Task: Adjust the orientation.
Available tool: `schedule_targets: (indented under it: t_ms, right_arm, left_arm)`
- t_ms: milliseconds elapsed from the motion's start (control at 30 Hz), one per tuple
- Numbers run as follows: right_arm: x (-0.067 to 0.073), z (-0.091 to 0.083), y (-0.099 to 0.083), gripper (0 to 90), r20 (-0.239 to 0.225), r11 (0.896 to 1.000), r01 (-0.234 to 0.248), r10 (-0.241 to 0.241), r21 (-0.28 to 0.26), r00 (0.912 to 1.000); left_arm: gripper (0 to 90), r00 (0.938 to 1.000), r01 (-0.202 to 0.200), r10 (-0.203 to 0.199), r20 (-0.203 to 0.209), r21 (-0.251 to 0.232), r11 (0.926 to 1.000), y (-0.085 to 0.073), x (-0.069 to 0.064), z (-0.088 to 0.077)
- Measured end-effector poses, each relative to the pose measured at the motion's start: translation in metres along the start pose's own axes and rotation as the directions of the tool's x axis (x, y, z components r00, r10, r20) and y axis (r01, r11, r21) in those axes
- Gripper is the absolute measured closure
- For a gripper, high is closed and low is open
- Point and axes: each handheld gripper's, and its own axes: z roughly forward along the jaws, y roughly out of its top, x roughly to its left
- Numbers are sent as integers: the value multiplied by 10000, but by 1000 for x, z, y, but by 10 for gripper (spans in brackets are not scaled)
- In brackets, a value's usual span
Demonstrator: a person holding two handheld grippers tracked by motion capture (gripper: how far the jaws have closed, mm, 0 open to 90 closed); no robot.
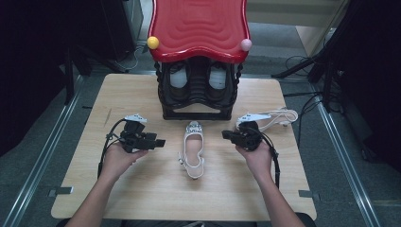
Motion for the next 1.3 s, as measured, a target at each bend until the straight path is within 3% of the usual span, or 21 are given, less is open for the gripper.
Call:
schedule_targets:
  t_ms: [200,467,733,833,967,1300]
  right_arm:
    - [-16,-18,-1,882,492,9995,-225,236,-224,9985]
    - [-47,-46,-7,897,1095,9935,-918,987,-669,9891]
    - [-80,-57,-4,900,2041,9890,-1221,1370,-840,9693]
    - [-94,-55,-4,900,2136,9831,-1594,1755,-903,9610]
    - [-105,-45,-5,900,2303,9814,-1783,1900,-707,9544]
    - [-117,-22,-5,900,2417,9810,-1940,1884,-10,9519]
  left_arm:
    - [434,9996,-180,187,188,-368,9992,3,-1,2]
    - [435,9989,-424,424,187,12,9991,5,-4,10]
    - [437,9985,-504,500,214,208,9985,6,-5,14]
    - [438,9987,-472,468,204,191,9987,4,-6,15]
    - [439,9986,-489,486,188,165,9987,1,-6,13]
    - [440,9997,-257,257,7,44,9997,-8,-2,4]
